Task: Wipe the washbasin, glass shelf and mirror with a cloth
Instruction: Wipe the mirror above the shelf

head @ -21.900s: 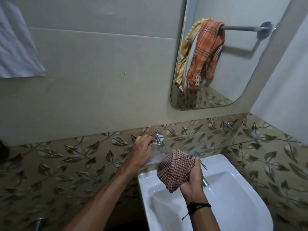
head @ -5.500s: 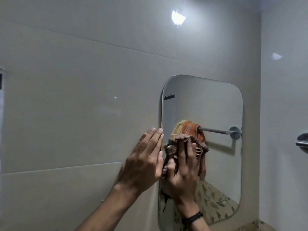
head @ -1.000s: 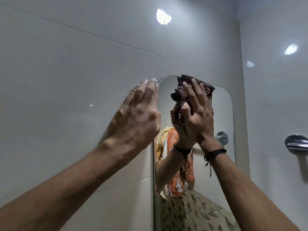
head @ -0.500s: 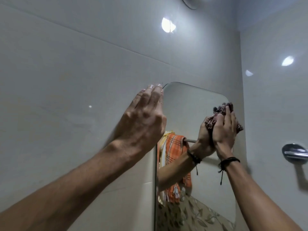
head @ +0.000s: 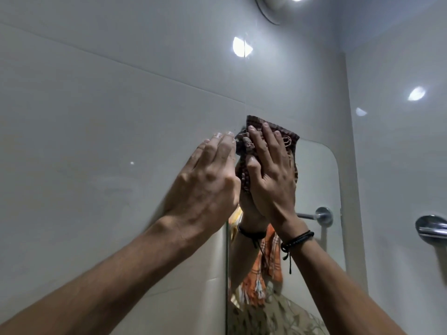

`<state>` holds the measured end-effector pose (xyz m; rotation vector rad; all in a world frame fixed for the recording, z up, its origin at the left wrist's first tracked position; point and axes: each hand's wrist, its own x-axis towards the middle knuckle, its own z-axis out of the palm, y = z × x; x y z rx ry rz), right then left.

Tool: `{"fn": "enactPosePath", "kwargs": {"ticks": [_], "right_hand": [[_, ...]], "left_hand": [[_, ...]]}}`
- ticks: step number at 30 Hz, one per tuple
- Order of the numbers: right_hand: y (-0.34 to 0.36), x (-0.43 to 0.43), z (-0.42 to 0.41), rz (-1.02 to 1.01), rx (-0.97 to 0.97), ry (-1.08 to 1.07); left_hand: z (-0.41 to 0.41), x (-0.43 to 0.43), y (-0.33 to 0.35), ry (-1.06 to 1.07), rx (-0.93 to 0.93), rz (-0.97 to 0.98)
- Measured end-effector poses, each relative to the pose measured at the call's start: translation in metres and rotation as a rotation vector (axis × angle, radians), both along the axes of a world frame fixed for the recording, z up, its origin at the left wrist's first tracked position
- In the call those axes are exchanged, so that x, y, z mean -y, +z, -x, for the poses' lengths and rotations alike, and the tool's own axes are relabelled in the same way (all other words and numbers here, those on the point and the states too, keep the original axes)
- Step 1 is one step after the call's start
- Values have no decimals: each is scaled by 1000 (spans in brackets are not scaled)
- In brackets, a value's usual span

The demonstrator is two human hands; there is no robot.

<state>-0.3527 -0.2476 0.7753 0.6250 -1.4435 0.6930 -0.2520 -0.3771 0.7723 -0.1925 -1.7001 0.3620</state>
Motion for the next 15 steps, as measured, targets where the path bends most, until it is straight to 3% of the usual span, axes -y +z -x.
{"fn": "enactPosePath", "kwargs": {"ticks": [8,15], "right_hand": [[-26,-24,16,-225,-186,-7],[9,-18,10,87,105,31]], "left_hand": [[-3,2,0,-42,28,-16],[0,3,0,-120,13,-23]]}}
